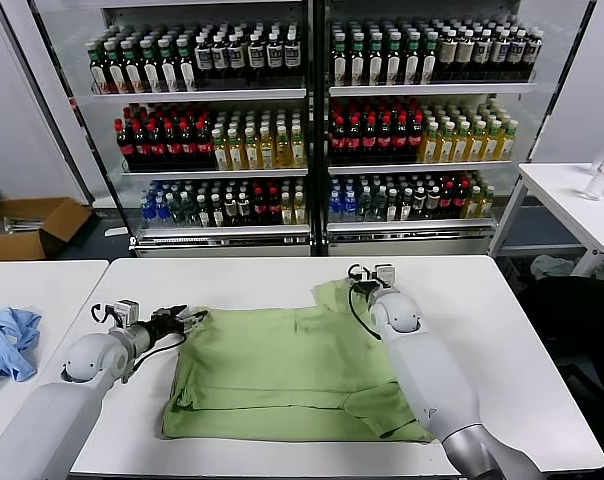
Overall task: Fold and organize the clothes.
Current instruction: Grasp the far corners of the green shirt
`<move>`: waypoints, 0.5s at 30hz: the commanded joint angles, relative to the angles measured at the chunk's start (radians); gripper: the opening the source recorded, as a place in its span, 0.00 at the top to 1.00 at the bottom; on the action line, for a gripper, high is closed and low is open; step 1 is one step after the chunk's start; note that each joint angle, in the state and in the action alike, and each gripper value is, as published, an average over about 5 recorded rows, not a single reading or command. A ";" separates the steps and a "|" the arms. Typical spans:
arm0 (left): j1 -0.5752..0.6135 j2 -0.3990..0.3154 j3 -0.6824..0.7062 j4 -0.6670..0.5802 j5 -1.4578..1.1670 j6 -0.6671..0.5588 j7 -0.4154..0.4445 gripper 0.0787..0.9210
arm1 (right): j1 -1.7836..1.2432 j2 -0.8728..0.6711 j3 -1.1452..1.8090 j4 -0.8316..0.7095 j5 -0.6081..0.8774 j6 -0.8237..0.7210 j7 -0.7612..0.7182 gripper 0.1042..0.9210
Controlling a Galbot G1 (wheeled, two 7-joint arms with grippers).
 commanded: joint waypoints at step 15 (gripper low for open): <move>0.115 0.037 -0.086 -0.188 -0.046 -0.049 -0.039 0.92 | -0.156 -0.129 0.014 0.479 0.189 -0.038 0.046 1.00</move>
